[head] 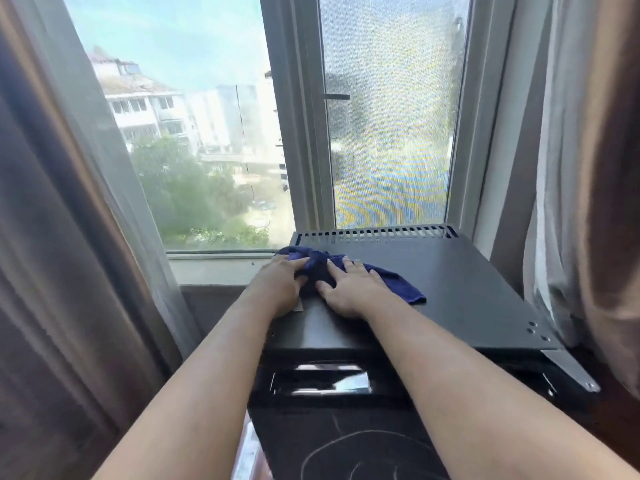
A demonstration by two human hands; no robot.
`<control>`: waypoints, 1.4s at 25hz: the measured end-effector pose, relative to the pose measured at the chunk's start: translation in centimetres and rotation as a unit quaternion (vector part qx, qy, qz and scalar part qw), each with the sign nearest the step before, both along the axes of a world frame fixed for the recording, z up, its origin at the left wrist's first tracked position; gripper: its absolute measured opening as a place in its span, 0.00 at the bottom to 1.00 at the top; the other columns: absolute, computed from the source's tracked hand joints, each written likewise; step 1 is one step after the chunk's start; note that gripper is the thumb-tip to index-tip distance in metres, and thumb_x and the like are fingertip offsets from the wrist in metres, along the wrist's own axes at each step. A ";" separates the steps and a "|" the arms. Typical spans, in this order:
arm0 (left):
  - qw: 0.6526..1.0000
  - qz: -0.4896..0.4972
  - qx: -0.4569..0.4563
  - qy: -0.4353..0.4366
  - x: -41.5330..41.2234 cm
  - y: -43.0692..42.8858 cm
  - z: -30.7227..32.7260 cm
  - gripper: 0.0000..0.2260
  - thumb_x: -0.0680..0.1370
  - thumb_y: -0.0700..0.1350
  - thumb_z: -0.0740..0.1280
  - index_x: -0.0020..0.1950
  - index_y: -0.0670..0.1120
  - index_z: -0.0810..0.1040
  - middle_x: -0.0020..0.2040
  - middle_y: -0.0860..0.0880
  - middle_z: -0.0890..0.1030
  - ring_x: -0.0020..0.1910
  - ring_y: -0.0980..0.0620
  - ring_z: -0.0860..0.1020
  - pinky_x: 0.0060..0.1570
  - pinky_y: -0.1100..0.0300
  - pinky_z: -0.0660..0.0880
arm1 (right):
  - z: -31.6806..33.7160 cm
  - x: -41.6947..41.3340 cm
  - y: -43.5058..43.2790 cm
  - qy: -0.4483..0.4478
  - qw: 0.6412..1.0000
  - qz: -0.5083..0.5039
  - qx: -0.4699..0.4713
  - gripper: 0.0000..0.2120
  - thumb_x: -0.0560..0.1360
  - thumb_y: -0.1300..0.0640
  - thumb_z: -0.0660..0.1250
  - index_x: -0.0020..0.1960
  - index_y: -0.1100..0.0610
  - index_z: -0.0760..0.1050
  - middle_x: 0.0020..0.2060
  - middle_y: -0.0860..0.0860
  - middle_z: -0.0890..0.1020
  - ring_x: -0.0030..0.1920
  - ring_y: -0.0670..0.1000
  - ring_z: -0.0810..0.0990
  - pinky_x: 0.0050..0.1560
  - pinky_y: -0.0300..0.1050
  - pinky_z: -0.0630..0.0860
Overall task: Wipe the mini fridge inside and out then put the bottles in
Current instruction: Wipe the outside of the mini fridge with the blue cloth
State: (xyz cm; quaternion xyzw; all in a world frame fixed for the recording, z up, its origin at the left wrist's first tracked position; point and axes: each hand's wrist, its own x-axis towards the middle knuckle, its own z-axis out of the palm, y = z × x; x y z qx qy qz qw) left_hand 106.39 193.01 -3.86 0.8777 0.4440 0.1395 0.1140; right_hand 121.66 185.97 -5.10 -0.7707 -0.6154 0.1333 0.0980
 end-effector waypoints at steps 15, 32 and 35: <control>1.000 0.020 -0.009 -0.010 15.2 11.0 -0.4 0.15 0.84 0.42 0.62 0.71 0.48 0.78 0.74 0.45 0.72 0.73 0.42 0.70 0.71 0.51 0.67 | -0.8 15.3 10.6 -0.015 0.999 0.024 0.017 0.32 0.83 0.36 0.48 0.83 0.45 0.45 0.83 0.52 0.47 0.83 0.52 0.45 0.80 0.54 0.43; 0.998 -0.067 -0.010 -0.008 18.9 0.6 -0.1 0.19 0.84 0.43 0.61 0.75 0.53 0.73 0.76 0.44 0.68 0.72 0.39 0.69 0.71 0.47 0.69 | -1.1 18.7 0.0 -0.044 0.991 -0.125 0.019 0.29 0.84 0.41 0.48 0.83 0.43 0.46 0.83 0.50 0.46 0.82 0.51 0.44 0.80 0.56 0.48; 0.995 -0.101 0.001 -0.018 16.1 -1.8 -0.1 0.20 0.83 0.41 0.62 0.75 0.53 0.73 0.76 0.43 0.68 0.72 0.38 0.70 0.70 0.48 0.69 | -1.2 15.6 -3.0 -0.048 0.985 -0.166 0.009 0.29 0.84 0.41 0.48 0.83 0.43 0.46 0.83 0.50 0.47 0.82 0.53 0.46 0.80 0.56 0.49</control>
